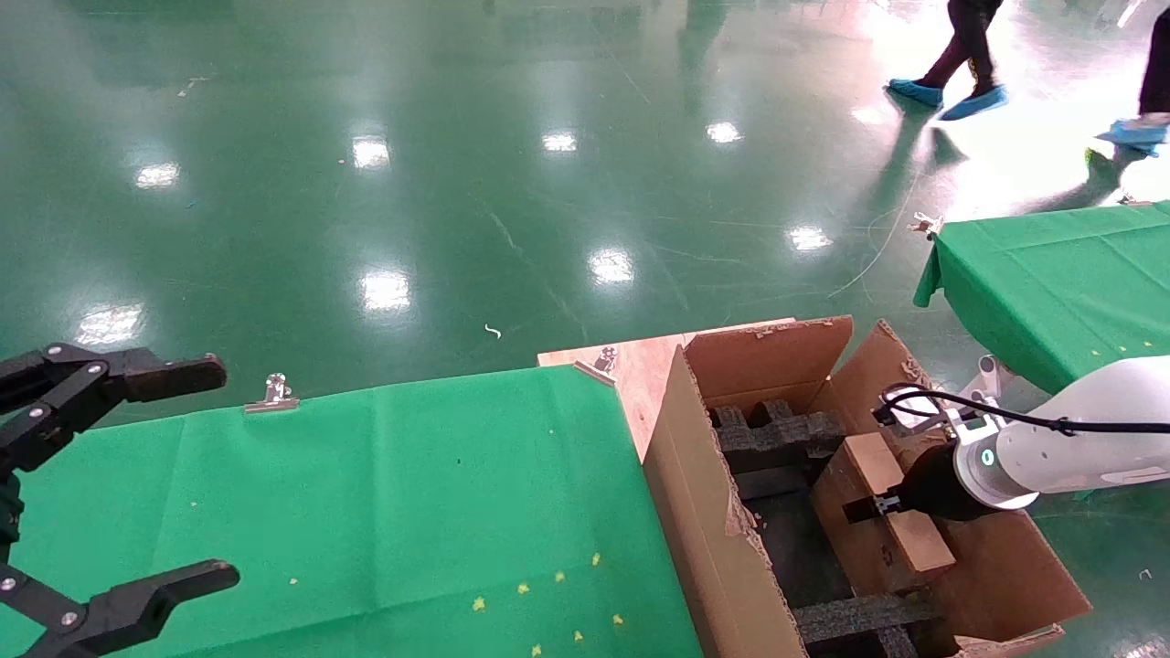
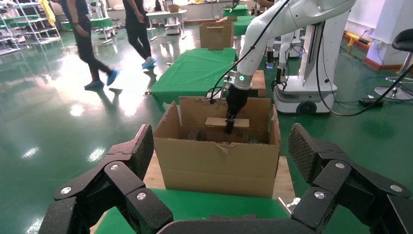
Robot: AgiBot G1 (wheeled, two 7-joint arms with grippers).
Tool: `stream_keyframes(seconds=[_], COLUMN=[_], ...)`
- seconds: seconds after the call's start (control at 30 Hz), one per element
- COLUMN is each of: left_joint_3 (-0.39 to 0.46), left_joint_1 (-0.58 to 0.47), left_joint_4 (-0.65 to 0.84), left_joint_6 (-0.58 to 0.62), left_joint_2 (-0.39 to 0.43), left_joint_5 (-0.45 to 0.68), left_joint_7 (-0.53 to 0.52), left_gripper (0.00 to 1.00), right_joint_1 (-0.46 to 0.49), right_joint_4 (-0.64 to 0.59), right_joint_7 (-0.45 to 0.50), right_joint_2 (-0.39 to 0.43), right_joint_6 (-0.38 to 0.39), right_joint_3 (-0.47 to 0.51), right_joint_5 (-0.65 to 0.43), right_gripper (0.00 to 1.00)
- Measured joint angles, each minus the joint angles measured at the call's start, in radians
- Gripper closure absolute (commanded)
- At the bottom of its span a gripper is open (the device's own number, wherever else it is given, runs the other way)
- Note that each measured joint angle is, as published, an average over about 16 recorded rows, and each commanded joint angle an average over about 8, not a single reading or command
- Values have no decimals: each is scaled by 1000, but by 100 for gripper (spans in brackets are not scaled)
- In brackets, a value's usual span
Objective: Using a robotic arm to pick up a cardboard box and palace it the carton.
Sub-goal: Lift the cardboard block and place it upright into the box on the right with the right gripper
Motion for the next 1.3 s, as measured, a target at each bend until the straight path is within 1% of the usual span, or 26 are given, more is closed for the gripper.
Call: stream_keyframes(seconds=[0.03, 0.53, 0.87, 1.1, 1.3], left_joint_3=[0, 0, 0, 1, 1], left_joint_1=[0, 0, 0, 0, 0], left_joint_4=[0, 0, 0, 0, 1], left_joint_6=[0, 0, 0, 0, 0], left_joint_2=[0, 0, 0, 0, 0], left_joint_5=[0, 0, 0, 0, -1], left_joint_7=[0, 0, 0, 0, 0], left_gripper=[0, 0, 0, 0, 0], right_joint_1=[-1, 3, 22, 59, 125], right_joint_4=[-2, 2, 17, 45, 105], right_joint_7=[-2, 1, 5, 9, 15], right_joint_2=[-1, 1, 10, 27, 56], right_joint_6=[0, 2, 8, 10, 3], right_joint_3=[0, 1, 3, 12, 34], right_joint_5=[1, -2, -15, -25, -31], right_gripper=[0, 0, 0, 0, 0])
